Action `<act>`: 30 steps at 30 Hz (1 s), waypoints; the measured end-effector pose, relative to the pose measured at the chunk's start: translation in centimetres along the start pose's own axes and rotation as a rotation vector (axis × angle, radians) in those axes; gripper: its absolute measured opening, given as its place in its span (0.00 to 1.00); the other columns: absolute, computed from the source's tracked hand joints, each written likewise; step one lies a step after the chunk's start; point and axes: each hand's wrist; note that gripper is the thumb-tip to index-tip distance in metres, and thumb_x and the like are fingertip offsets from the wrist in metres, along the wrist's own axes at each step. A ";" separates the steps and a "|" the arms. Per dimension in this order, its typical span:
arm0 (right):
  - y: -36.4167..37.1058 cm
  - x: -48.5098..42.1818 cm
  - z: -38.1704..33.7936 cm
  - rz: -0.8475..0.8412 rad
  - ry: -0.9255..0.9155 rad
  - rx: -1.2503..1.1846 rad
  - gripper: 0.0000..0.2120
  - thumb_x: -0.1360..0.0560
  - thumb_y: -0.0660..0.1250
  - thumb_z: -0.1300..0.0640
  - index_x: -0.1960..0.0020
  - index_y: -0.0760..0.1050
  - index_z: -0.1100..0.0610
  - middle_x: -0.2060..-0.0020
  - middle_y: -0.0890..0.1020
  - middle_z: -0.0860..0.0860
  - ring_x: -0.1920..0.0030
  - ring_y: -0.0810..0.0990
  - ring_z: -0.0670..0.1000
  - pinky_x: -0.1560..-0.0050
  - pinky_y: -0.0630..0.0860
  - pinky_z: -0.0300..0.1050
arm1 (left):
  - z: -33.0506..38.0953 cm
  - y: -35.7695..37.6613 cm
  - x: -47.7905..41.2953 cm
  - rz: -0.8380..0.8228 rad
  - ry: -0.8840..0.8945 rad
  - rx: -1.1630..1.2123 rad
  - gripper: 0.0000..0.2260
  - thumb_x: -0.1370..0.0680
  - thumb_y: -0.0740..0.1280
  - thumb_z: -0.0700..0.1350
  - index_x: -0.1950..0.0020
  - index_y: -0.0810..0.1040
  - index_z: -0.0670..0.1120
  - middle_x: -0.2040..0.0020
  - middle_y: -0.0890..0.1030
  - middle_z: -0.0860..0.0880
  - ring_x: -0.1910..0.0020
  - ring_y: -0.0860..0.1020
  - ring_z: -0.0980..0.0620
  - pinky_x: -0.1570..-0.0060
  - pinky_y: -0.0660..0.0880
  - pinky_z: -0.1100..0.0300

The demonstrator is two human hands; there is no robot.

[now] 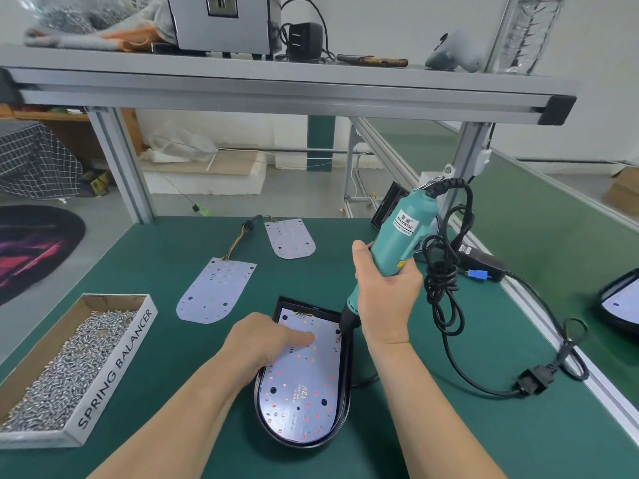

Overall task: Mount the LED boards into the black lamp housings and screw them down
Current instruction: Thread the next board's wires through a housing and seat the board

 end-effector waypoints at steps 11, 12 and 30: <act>-0.4 0.1 0.3 0.042 0.071 -0.039 0.13 0.31 0.74 0.55 0.61 0.71 0.60 0.75 0.70 0.45 0.75 0.67 0.47 0.74 0.69 0.37 | 0.1 0.0 0.2 0.013 -0.013 0.000 0.23 0.39 0.81 0.59 0.61 0.79 0.44 0.60 0.80 0.49 0.63 0.79 0.51 0.66 0.72 0.61; -0.5 0.0 0.4 0.048 0.077 -0.037 0.13 0.31 0.74 0.54 0.62 0.71 0.59 0.75 0.70 0.46 0.74 0.67 0.47 0.74 0.69 0.37 | 0.2 0.0 0.3 0.013 -0.016 -0.001 0.23 0.39 0.81 0.59 0.61 0.78 0.44 0.60 0.80 0.49 0.63 0.79 0.52 0.66 0.73 0.61; -3.8 -0.8 -4.4 0.250 0.054 -0.240 0.10 0.27 0.74 0.56 0.58 0.73 0.55 0.74 0.75 0.47 0.72 0.73 0.46 0.69 0.71 0.35 | -0.3 -1.8 3.0 0.049 -0.043 0.252 0.18 0.22 0.66 0.60 0.57 0.69 0.46 0.58 0.71 0.49 0.62 0.70 0.48 0.64 0.65 0.59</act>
Point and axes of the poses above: each hand's wrist, its own x-axis away from the middle knuckle, its own y-axis out of the palm, z = x × y
